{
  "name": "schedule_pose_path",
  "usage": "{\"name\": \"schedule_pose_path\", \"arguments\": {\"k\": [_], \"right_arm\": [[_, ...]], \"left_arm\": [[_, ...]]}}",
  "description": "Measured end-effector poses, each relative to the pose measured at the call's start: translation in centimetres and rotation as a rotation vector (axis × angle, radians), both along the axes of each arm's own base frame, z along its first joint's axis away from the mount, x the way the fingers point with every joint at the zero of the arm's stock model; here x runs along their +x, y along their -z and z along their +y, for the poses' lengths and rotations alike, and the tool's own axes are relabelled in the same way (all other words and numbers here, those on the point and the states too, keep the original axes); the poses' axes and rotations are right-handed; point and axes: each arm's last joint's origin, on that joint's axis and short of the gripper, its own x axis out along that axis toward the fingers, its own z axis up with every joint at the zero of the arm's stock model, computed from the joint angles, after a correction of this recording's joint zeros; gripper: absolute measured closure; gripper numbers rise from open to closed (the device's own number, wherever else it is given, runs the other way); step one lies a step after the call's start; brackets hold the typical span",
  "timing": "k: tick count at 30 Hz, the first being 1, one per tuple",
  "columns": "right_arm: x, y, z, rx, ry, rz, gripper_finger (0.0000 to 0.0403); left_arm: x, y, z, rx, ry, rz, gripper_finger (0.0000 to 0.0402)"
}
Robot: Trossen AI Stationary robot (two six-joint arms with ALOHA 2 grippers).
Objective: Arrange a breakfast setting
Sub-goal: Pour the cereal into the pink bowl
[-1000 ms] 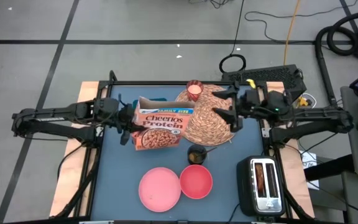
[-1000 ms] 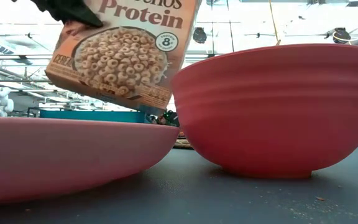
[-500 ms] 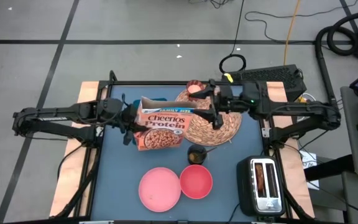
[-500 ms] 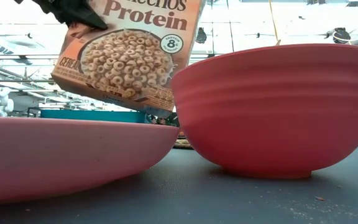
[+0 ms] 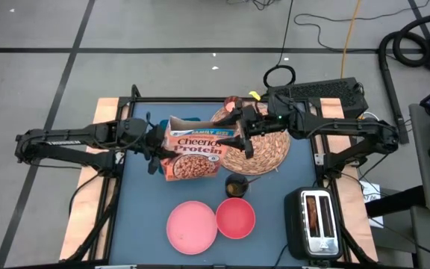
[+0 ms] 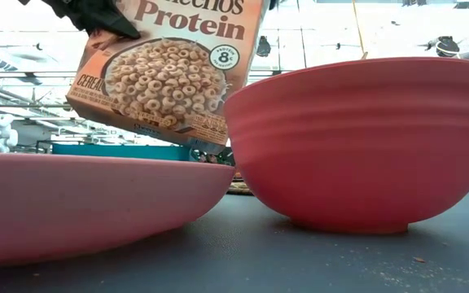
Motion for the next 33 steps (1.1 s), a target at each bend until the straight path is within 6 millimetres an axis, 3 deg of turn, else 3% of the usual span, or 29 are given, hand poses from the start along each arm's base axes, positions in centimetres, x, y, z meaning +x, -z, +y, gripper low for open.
{"name": "schedule_pose_path", "arguments": {"k": [16,26,33], "right_arm": [[-0.1,1.2,0.1,0.02,-0.001,0.125,0.0129],[-0.2,2.1,0.1,0.037,-0.003,0.21,0.0184],[-0.3,2.0,0.1,0.033,-0.002,0.207,0.0246]], "left_arm": [[0.3,-0.4,0.0,-0.003,-0.001,-0.047,0.0385],[0.3,-0.5,0.0,-0.01,-0.007,-0.063,0.0385],[0.4,-0.6,0.0,-0.009,-0.008,-0.078,0.0385]]}}
